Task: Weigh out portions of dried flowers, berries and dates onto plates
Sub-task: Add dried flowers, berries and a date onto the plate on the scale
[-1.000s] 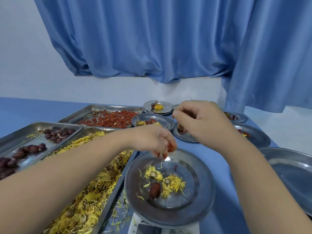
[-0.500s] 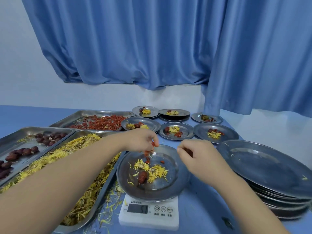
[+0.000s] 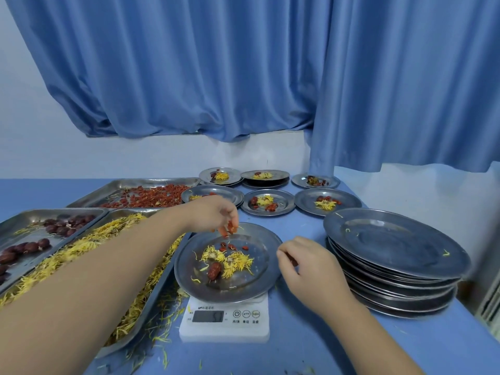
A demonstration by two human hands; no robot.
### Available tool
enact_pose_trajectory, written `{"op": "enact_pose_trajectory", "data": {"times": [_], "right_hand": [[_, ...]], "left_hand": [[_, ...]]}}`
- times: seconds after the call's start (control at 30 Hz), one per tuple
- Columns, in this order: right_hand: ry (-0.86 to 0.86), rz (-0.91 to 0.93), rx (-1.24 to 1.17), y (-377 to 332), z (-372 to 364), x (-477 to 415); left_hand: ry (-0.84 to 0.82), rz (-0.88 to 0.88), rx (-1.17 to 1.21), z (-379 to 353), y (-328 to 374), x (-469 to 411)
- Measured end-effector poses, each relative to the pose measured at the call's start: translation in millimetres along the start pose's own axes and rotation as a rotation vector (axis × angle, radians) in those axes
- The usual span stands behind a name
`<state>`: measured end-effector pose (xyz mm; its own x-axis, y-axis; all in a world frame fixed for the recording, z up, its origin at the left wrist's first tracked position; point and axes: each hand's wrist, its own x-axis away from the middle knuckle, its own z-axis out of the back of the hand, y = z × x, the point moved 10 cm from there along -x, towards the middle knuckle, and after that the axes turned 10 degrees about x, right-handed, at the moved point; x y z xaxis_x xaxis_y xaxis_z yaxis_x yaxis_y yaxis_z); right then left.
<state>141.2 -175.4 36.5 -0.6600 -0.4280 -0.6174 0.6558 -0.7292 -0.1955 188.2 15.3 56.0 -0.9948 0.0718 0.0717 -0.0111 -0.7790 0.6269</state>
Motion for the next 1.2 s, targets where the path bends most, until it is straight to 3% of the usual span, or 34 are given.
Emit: {"op": "enact_pose_trajectory", "data": {"times": [0.33, 0.57, 0.83, 1.2], "right_hand": [[0.018, -0.043, -0.018, 10, 4, 0], [0.019, -0.027, -0.009, 8, 4, -1], [0.024, -0.001, -0.008, 3, 2, -1], [0.017, 0.006, -0.024, 2, -1, -2]], "left_hand": [[0.081, -0.052, -0.117, 4, -6, -1], [0.053, -0.029, 0.005, -3, -13, -5], [0.151, -0.026, 0.2, 3, -20, -5], [0.192, -0.052, 0.165, 0, -16, -6]]}}
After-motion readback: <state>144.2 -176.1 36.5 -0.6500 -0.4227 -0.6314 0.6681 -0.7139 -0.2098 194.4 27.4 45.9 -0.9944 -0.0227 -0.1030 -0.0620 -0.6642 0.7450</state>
